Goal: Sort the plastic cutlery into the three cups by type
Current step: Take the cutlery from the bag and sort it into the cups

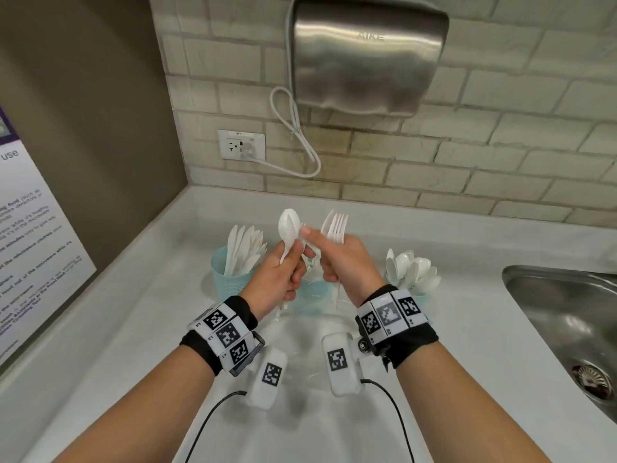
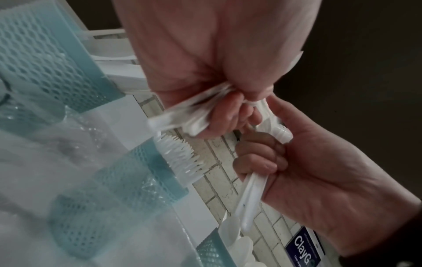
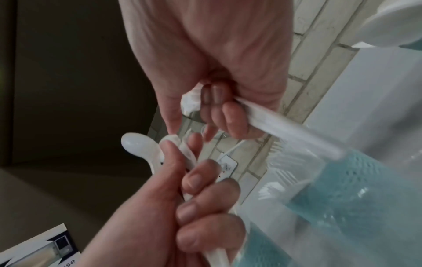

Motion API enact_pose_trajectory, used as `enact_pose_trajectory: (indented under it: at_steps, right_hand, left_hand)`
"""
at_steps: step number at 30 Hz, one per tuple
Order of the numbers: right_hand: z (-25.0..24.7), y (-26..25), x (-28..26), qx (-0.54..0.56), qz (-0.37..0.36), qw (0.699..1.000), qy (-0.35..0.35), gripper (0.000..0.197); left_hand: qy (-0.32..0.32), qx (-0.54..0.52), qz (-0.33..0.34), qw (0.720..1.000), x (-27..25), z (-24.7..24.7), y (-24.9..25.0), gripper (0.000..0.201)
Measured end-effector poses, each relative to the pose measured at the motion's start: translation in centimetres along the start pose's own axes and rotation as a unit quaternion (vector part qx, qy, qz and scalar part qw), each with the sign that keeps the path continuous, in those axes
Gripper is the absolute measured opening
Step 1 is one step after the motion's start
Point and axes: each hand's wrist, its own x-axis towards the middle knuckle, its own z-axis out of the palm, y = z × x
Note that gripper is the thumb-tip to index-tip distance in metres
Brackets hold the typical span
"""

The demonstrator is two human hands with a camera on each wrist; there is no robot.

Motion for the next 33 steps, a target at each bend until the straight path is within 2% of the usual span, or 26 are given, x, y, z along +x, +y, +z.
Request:
enact_pose_trajectory:
  at_steps: [2,4,8,11,13,16,18,20,21,23,25,28,33]
  right_hand:
    - [0.1,0.2,0.1,0.007,0.014,1.000,-0.016,0.022]
    - [-0.2,-0.4,0.5,0.005,0.012,1.000,0.007,0.017]
    - [-1.8,-2.7,1.7,0.054,-0.023,0.992,0.111,0.023]
    - [-2.4,-2.7,2.8,0.032,-0.073,0.984,0.157,0.012]
    - [-2.1,-1.4,3.1,-0.054,-0.073,0.984,0.152,0.004]
    - [-1.8,2.1,3.5,-0.189,-0.020,0.978,0.088,0.020]
    - [-1.6,3.5,3.6,-0.264,0.005,0.963,0.046,0.033]
    - [-1.5,3.0,3.7,-0.255,-0.004,0.966,0.043,0.047]
    - [-1.5,2.3,3.7,-0.226,-0.014,0.973,0.046,0.046]
    - [-1.5,0.8,3.7,-0.144,-0.048,0.987,0.056,0.031]
    - [-1.8,-0.1,3.9,-0.105,-0.097,0.986,0.086,0.022]
    - [-1.7,0.0,4.2,-0.128,-0.149,0.975,0.106,0.042]
    - [-1.3,2.4,5.5,-0.173,-0.142,0.972,0.070,0.028]
  left_hand:
    - [-0.007,0.001,-0.006,1.000,0.0,0.1,0.0,0.030]
    - [0.000,-0.001,-0.004,1.000,-0.1,0.0,0.0,0.028]
    - [0.055,0.006,0.026,0.998,0.1,-0.8,-0.4,0.028]
    - [0.098,0.015,0.030,0.995,0.3,-1.3,-0.8,0.028]
    - [0.104,0.023,0.033,0.994,0.4,-1.3,-1.1,0.024]
    - [0.112,0.048,0.036,0.992,0.5,-1.3,-1.4,0.020]
    - [0.121,0.078,0.028,0.989,0.7,-1.1,-1.6,0.026]
    - [0.119,0.087,0.018,0.989,0.7,-0.9,-1.6,0.029]
    - [0.113,0.084,0.013,0.990,0.7,-0.9,-1.7,0.027]
    - [0.096,0.066,0.003,0.993,0.7,-0.8,-1.8,0.018]
    - [0.091,0.075,0.011,0.993,0.9,-0.9,-2.1,0.016]
    - [0.096,0.101,0.026,0.990,0.9,-0.6,-2.4,0.023]
    - [0.086,0.124,0.050,0.987,0.8,-0.4,-2.5,0.026]
